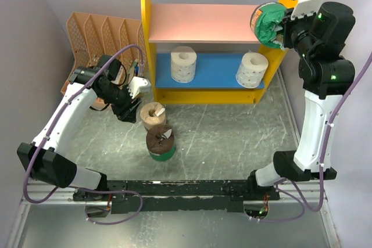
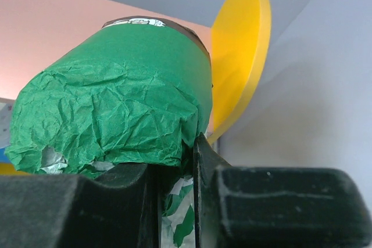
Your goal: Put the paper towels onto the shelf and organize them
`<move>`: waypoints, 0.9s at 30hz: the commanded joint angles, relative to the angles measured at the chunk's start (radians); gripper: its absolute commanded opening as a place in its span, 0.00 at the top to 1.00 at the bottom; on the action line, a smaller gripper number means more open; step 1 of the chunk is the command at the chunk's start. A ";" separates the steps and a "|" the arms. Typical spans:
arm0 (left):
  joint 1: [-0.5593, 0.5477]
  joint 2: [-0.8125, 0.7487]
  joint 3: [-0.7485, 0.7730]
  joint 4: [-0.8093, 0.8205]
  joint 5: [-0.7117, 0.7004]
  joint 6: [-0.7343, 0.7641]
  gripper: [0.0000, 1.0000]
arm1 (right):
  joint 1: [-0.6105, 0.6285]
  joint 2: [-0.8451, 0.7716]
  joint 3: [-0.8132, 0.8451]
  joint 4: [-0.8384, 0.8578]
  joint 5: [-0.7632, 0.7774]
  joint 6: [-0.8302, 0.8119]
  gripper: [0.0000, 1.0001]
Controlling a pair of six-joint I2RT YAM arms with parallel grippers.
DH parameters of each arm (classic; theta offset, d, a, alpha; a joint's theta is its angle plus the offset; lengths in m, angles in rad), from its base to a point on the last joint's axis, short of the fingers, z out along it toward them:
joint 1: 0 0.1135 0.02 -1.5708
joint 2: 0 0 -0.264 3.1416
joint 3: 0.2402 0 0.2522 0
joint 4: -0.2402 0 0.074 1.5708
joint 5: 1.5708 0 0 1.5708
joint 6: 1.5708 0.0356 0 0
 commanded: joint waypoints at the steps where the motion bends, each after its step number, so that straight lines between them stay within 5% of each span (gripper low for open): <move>1: 0.005 -0.025 -0.007 0.014 0.035 0.001 0.44 | -0.023 0.035 -0.031 0.065 -0.056 0.053 1.00; 20: 0.005 -0.032 -0.044 0.043 0.049 -0.003 0.44 | -0.056 0.086 -0.007 0.077 -0.155 0.074 1.00; 27: 0.013 -0.028 -0.034 0.064 0.117 -0.020 0.45 | -0.056 -0.085 -0.269 0.246 -0.376 0.107 1.00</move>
